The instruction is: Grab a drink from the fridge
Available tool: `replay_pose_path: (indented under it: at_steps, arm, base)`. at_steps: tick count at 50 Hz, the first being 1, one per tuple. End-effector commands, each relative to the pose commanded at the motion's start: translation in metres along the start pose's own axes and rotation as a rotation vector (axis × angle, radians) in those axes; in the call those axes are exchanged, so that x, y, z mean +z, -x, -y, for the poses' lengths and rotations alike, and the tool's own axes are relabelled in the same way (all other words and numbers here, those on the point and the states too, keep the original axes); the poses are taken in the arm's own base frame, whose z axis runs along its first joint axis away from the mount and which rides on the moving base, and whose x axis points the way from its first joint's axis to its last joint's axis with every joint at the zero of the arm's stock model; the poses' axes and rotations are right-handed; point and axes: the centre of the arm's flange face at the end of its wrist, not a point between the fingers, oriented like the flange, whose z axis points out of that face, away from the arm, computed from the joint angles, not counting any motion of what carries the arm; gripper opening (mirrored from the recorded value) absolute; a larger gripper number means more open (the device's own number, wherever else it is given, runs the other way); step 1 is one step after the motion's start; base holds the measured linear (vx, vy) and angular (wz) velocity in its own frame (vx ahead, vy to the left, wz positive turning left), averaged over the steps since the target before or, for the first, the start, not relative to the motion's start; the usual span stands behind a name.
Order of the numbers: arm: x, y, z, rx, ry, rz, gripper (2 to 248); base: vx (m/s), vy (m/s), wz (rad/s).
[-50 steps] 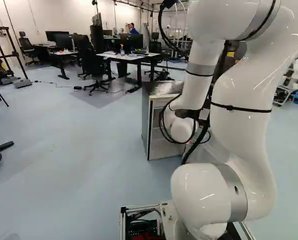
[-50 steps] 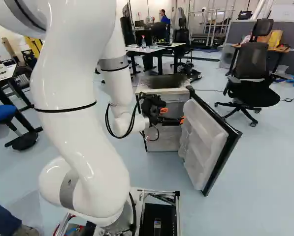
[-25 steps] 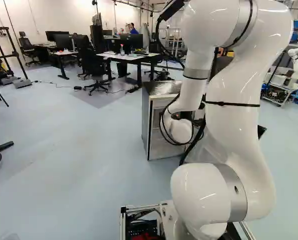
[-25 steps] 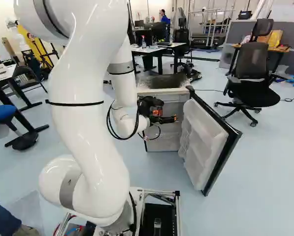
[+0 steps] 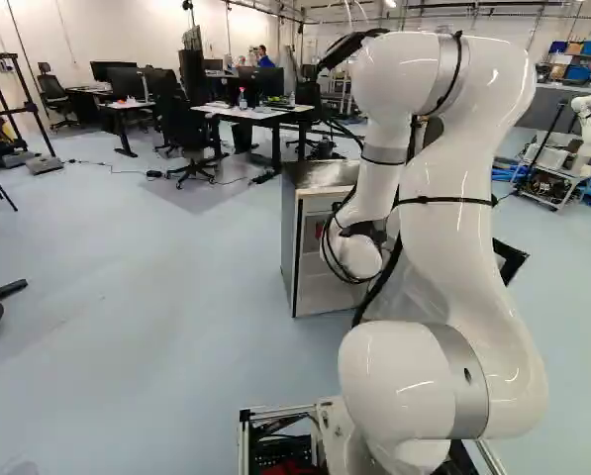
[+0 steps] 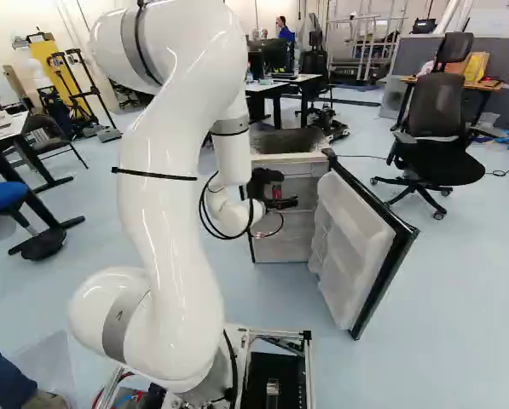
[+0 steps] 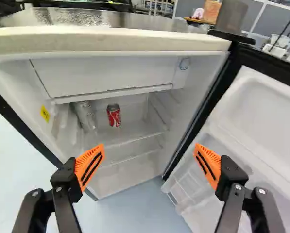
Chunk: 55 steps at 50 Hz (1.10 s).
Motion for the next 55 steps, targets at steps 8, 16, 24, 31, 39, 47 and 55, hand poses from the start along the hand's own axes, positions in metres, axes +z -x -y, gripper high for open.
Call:
replay_pose_path:
  at_steps: [8,16,24,31,39,47,55]
  arm:
    - [0.02,0.005,0.003,-0.024,-0.065,0.001,247]
    - [0.038,0.011,0.005,-0.05,-0.131,0.007,247]
    - [0.057,0.018,0.006,-0.073,-0.188,0.016,247]
    - [0.072,0.025,0.006,-0.087,-0.221,0.022,247]
    - [0.09,0.033,0.004,-0.104,-0.257,0.028,247]
    - [0.108,0.041,0.003,-0.121,-0.292,0.032,247]
    - [0.126,0.049,0.001,-0.139,-0.327,0.034,247]
  base:
    - [0.0,0.0,0.0]
    - [0.0,0.0,0.0]
    - [0.0,0.0,0.0]
    - [0.0,0.0,0.0]
    - [0.0,0.0,0.0]
    - [0.0,0.0,0.0]
    - [0.0,0.0,0.0]
